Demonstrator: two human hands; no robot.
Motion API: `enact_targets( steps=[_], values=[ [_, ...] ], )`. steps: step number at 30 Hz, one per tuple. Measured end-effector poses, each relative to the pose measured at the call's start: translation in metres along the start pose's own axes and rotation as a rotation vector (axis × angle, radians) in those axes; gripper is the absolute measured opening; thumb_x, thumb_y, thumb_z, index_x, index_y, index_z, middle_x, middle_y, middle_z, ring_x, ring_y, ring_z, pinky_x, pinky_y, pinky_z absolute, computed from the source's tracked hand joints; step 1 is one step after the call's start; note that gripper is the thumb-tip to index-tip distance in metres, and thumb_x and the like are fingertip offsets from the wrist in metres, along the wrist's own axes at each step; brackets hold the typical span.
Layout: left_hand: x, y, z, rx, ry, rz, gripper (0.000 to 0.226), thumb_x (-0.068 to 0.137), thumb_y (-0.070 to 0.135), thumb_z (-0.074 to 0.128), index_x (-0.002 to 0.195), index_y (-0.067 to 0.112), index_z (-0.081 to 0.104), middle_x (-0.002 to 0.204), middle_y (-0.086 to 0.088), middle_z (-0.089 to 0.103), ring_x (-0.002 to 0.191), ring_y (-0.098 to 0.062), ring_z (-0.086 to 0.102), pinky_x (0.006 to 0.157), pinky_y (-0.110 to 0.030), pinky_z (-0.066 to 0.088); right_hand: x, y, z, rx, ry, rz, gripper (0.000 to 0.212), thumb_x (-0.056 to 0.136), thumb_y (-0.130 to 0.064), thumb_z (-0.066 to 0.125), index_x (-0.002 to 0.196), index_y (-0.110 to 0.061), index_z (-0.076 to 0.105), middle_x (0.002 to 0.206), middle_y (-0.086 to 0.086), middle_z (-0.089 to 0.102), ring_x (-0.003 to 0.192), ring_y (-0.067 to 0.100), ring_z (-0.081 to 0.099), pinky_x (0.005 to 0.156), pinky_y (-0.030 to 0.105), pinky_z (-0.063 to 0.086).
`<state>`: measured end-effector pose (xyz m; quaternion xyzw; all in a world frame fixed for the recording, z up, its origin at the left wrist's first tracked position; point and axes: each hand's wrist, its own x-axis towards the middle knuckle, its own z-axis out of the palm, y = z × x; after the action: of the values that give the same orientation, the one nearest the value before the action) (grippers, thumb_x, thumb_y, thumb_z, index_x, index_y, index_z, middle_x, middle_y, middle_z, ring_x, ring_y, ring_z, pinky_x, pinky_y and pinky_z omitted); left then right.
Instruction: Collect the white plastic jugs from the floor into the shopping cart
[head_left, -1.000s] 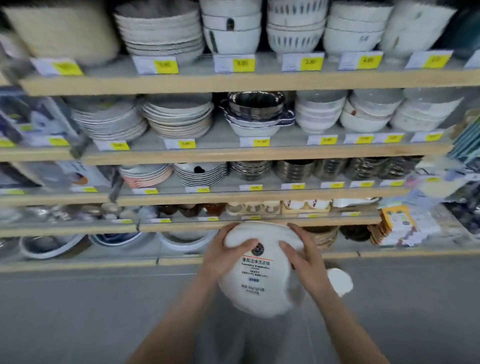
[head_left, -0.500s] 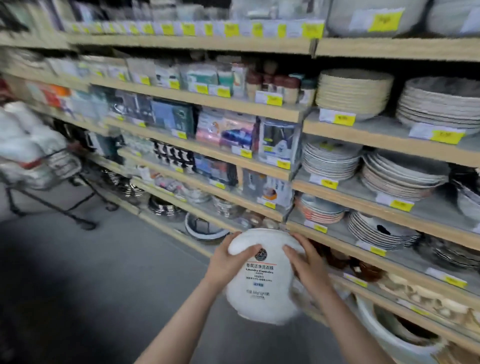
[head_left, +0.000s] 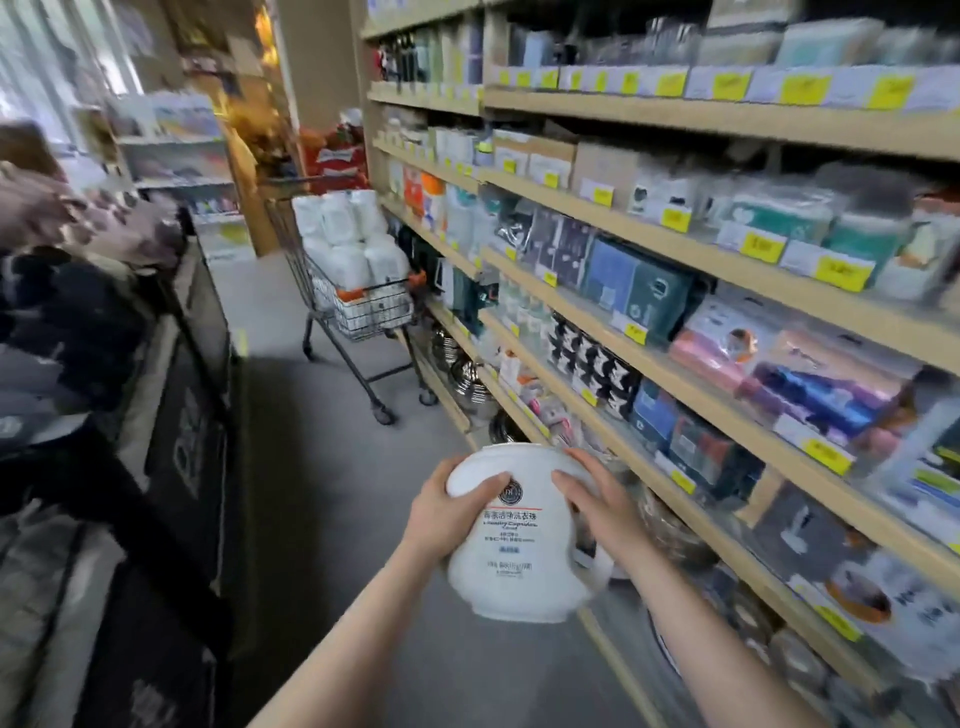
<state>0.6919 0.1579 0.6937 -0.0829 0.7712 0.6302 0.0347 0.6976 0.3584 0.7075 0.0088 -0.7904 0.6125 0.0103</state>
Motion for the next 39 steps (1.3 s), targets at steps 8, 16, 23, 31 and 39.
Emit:
enact_targets(
  steps=[8, 16, 23, 31, 39],
  values=[
    [0.123, 0.030, -0.029, -0.056, 0.239, -0.017, 0.052, 0.051, 0.070, 0.072, 0.095, 0.044, 0.060, 0.101, 0.013, 0.068, 0.095, -0.012, 0.066, 0.089, -0.040, 0.054, 0.179, -0.021, 0.036, 0.000, -0.262, -0.082, 0.046, 0.075, -0.043, 0.064, 0.117, -0.034, 0.051, 0.114, -0.015, 0.055, 0.109, 0.004, 0.049, 0.084, 0.008, 0.037],
    [0.222, 0.030, -0.065, -0.118, 0.339, -0.060, 0.057, 0.051, 0.066, 0.074, 0.100, 0.039, 0.062, 0.099, 0.014, 0.069, 0.091, -0.008, 0.067, 0.087, -0.037, 0.056, 0.302, -0.019, 0.086, -0.046, -0.379, -0.084, 0.055, 0.059, -0.064, 0.061, 0.110, -0.044, 0.054, 0.118, -0.017, 0.058, 0.114, 0.007, 0.052, 0.098, 0.027, 0.039],
    [0.348, 0.022, -0.137, -0.132, 0.301, -0.068, 0.061, 0.050, 0.068, 0.075, 0.102, 0.039, 0.060, 0.103, 0.007, 0.070, 0.089, -0.013, 0.069, 0.085, -0.041, 0.057, 0.415, -0.032, 0.166, -0.059, -0.405, -0.052, 0.071, 0.056, -0.069, 0.060, 0.121, -0.039, 0.053, 0.125, -0.007, 0.057, 0.116, 0.013, 0.052, 0.102, 0.039, 0.041],
    [0.516, 0.047, -0.252, -0.050, 0.182, -0.022, 0.057, 0.049, 0.069, 0.076, 0.099, 0.045, 0.060, 0.103, 0.009, 0.069, 0.094, -0.014, 0.068, 0.088, -0.041, 0.055, 0.555, -0.068, 0.265, -0.009, -0.337, 0.016, 0.057, 0.053, -0.070, 0.065, 0.107, -0.055, 0.052, 0.121, -0.010, 0.058, 0.110, 0.012, 0.056, 0.098, 0.041, 0.045],
    [0.669, 0.053, -0.308, -0.022, 0.142, 0.005, 0.054, 0.050, 0.070, 0.073, 0.096, 0.046, 0.060, 0.105, 0.011, 0.068, 0.096, -0.012, 0.067, 0.090, -0.041, 0.054, 0.699, -0.089, 0.325, -0.003, -0.360, 0.081, 0.077, 0.046, -0.062, 0.072, 0.116, -0.037, 0.052, 0.110, -0.010, 0.061, 0.099, 0.006, 0.059, 0.074, 0.023, 0.046]
  ],
)
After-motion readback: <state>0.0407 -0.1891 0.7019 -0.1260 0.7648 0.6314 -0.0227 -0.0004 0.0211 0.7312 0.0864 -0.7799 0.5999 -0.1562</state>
